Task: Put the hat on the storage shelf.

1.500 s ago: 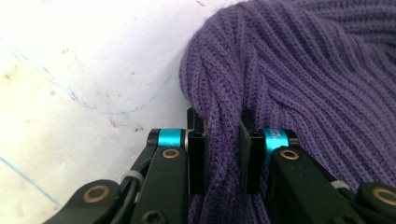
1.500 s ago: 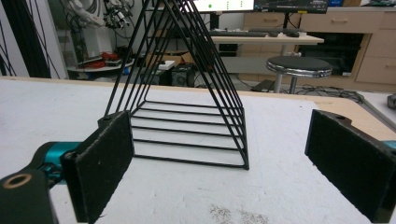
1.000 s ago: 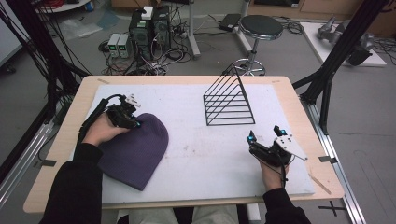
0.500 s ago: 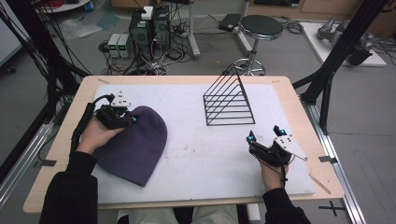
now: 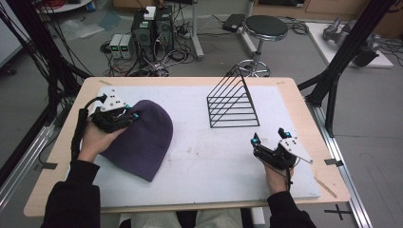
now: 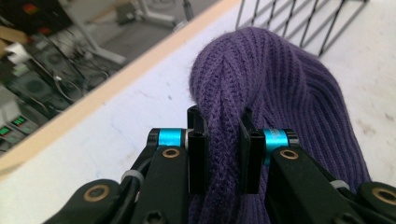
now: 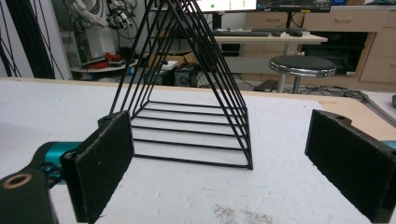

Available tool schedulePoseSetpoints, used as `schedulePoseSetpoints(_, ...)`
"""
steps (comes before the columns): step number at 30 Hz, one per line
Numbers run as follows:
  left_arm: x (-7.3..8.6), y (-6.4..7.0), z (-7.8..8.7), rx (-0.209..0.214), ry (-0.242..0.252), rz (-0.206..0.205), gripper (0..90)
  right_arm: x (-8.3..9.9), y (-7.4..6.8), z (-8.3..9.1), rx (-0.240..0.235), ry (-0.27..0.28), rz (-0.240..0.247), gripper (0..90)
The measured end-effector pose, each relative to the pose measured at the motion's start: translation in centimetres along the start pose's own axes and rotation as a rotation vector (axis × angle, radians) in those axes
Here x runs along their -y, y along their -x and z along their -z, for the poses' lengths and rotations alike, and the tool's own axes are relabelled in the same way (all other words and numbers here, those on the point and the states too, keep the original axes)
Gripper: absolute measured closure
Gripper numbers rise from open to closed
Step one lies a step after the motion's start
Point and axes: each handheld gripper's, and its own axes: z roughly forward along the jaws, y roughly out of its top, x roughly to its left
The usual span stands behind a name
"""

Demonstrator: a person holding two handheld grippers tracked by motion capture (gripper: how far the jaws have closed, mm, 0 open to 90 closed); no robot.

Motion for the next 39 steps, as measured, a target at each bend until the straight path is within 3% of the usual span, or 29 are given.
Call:
schedulePoseSetpoints(3,-0.5,0.3,0.5,-0.025,0.044,0.021,77.4,0.0,0.0,0.0,-0.001,0.0,-0.001,7.3)
schedulePoseSetpoints(6,-1.1,0.5,0.9,-0.053,0.085,0.088,77.2,0.0,0.0,0.0,-0.001,0.0,-0.002,7.3)
schedulePoseSetpoints(9,-1.6,0.9,1.3,-0.093,0.139,0.125,77.2,0.0,0.0,0.0,-0.003,0.0,-0.004,7.3)
schedulePoseSetpoints(11,-1.9,1.3,1.6,-0.099,0.201,0.121,77.2,0.0,0.0,0.0,-0.004,0.001,-0.004,7.3)
schedulePoseSetpoints(15,-2.5,2.1,2.1,-0.14,0.278,0.112,77.2,0.0,0.0,0.0,-0.006,0.001,-0.004,7.3)
schedulePoseSetpoints(22,-3.4,2.9,3.1,-0.223,0.379,0.153,76.9,0.0,0.0,0.0,-0.008,0.001,-0.005,7.3)
schedulePoseSetpoints(24,-3.6,3.0,3.5,-0.215,0.42,0.165,76.7,0.0,0.1,0.0,-0.006,0.006,-0.003,7.3)
schedulePoseSetpoints(29,-4.0,3.6,4.1,-0.218,0.466,0.129,76.7,0.0,0.1,0.1,-0.003,0.003,-0.009,7.3)
schedulePoseSetpoints(39,-5.0,4.2,4.9,-0.2,0.488,0.091,76.7,-0.3,0.1,-0.2,-0.037,0.006,-0.011,7.2)
